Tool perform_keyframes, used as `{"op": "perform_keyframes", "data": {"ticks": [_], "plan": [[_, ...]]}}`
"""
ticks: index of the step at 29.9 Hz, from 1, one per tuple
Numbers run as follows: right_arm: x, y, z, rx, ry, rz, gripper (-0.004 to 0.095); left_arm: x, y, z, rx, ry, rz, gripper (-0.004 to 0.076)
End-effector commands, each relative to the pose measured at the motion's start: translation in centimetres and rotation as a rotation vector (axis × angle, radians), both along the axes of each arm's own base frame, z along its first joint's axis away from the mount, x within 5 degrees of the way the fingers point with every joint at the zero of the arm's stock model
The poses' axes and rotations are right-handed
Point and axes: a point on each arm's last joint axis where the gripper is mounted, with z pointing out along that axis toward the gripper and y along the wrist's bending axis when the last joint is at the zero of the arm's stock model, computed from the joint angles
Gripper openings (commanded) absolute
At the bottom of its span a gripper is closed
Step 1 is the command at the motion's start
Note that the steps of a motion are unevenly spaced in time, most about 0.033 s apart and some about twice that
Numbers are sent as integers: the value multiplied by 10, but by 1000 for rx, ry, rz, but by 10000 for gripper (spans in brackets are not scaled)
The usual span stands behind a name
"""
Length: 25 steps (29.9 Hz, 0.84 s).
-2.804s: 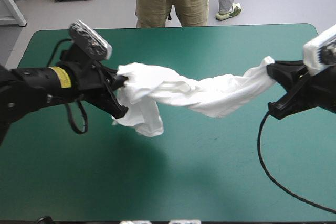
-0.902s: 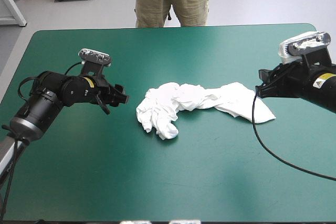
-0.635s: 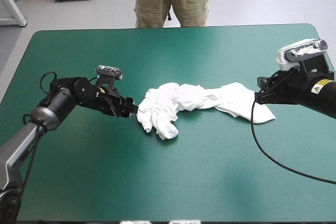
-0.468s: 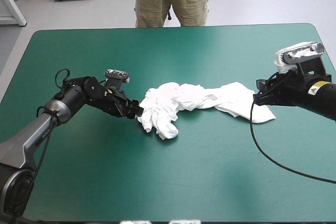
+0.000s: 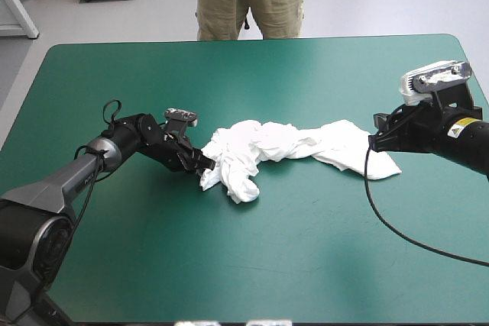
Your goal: Fold the cloth
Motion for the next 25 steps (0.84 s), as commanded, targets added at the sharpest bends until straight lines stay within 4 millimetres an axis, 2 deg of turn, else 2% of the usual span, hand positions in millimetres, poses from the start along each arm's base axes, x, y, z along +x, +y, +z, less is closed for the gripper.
{"op": "perform_keyframes", "data": {"ticks": [1, 2, 7, 10, 14, 19, 25], "plan": [[-2, -2, 15, 8, -103, -19, 427, 1, -6, 17, -81, -55, 15, 30], [-2, -3, 15, -1, -105, -22, 416, 2, -7, 18, -90, -64, 5, -8], [-1, -8, 13, -47, -88, -71, 391, 1, -6, 22, -78, -89, -21, -9], [14, -11, 1, -64, -9, -121, 399, -3, -4, 33, -75, -121, -29, -9], [51, -12, -29, -115, 126, -155, 452, -6, -3, 45, -89, -166, -22, -9], [100, -22, -73, -135, 260, -194, 457, -7, -3, 47, -97, -163, -19, -9], [135, -36, -124, -161, 439, -228, 455, -7, -3, 47, -99, -163, -18, -9]]}}
